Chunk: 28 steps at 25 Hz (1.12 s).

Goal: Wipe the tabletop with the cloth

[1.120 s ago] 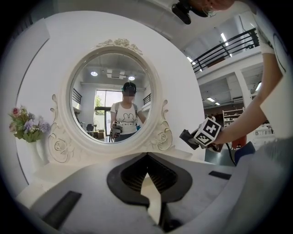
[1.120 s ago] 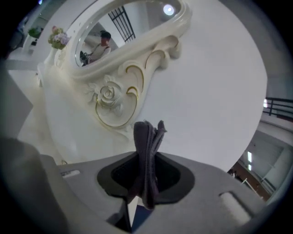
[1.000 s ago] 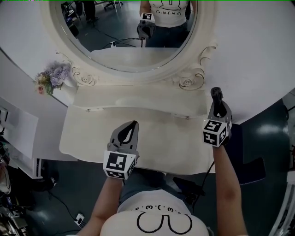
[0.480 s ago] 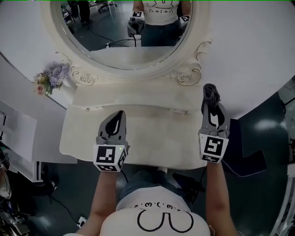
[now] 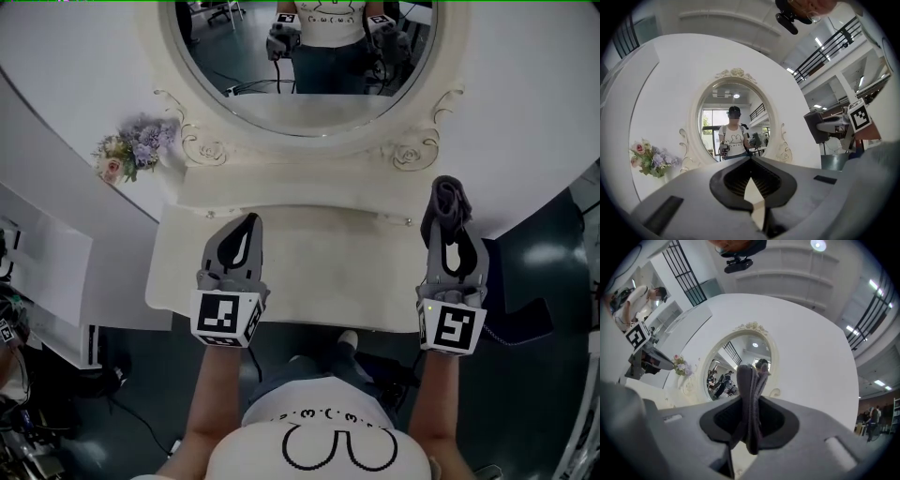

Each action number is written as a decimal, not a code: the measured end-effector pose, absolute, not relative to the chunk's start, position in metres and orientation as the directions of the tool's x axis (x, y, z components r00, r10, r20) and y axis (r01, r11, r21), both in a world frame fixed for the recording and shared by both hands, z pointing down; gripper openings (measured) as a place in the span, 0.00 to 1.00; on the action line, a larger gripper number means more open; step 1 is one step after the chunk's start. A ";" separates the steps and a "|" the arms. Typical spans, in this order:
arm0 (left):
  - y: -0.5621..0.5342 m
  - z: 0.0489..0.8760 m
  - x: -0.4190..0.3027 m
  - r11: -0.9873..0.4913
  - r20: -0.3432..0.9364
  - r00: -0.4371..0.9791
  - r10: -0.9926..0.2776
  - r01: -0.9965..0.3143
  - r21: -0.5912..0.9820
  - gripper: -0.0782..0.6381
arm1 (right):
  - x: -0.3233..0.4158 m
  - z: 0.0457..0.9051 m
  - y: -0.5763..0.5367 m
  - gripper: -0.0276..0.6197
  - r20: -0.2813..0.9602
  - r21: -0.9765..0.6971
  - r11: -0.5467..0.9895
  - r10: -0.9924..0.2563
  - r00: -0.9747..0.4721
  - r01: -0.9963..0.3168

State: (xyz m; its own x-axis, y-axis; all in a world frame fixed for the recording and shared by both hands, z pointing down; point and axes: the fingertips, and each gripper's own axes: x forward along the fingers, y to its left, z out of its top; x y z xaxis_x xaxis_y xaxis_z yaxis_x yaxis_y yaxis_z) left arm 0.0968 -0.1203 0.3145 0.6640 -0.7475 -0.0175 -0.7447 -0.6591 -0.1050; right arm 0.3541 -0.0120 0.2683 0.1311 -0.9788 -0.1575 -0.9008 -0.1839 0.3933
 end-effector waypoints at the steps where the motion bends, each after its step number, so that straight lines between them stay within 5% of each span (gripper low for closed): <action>1: -0.121 0.310 0.089 -0.657 -0.027 0.663 -0.748 -0.746 -0.107 0.10 | 0.346 0.266 -0.008 0.18 -0.159 0.378 -0.181 -0.979 0.129 -0.908; 28: -0.070 0.274 -0.027 -0.683 -0.116 0.700 -0.705 -0.714 -0.152 0.10 | 0.220 0.257 0.058 0.17 -0.116 0.305 -0.179 -0.982 0.151 -0.935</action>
State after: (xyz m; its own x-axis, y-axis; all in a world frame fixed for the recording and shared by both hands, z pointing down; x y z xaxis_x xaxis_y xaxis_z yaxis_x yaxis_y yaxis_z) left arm -0.0268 -0.0703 0.2736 0.6997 -0.7049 -0.1164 -0.7139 -0.6835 -0.1521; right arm 0.2199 0.0576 0.2571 0.1507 -0.9818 -0.1156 -0.9354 -0.1794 0.3048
